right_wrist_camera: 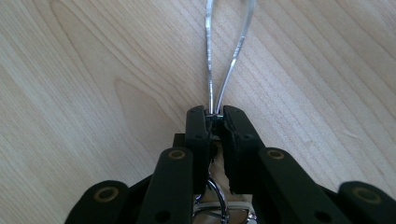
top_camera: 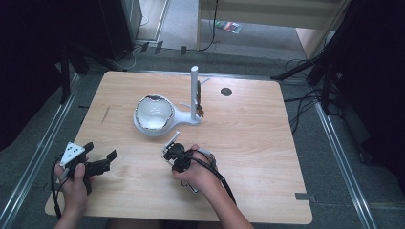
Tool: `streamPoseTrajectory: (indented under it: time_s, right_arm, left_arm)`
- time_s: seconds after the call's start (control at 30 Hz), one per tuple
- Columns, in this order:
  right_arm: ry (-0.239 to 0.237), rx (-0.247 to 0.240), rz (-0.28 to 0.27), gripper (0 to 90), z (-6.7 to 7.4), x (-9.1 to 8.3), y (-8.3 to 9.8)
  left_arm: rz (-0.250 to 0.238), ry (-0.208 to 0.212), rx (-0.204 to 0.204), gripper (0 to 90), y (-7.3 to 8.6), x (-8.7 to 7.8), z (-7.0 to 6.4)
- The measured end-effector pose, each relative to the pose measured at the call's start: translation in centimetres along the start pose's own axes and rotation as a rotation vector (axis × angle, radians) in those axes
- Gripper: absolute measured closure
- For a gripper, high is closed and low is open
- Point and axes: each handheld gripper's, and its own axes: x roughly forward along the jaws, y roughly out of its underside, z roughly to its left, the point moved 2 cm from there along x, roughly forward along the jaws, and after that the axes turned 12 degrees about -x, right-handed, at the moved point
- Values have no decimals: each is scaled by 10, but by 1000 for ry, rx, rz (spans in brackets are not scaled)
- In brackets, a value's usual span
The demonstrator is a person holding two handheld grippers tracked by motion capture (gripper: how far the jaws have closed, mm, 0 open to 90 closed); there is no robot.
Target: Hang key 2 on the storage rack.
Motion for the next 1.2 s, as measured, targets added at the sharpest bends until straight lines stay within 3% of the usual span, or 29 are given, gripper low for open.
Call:
streamPoseTrajectory:
  time_s: [0.23,0.6,0.93,1.2]
  right_arm:
    - [13,0,-11,831,-1,-2,2]
    - [32,23,-90,833,-5,-11,6]
    - [57,77,-229,833,-12,-27,13]
    - [109,115,-334,833,-18,-39,16]
  left_arm:
    - [0,0,0,12,0,0,0]
    - [0,0,-2,12,0,0,0]
    - [-1,0,-1,12,0,0,0]
    - [-2,0,-1,11,0,0,0]
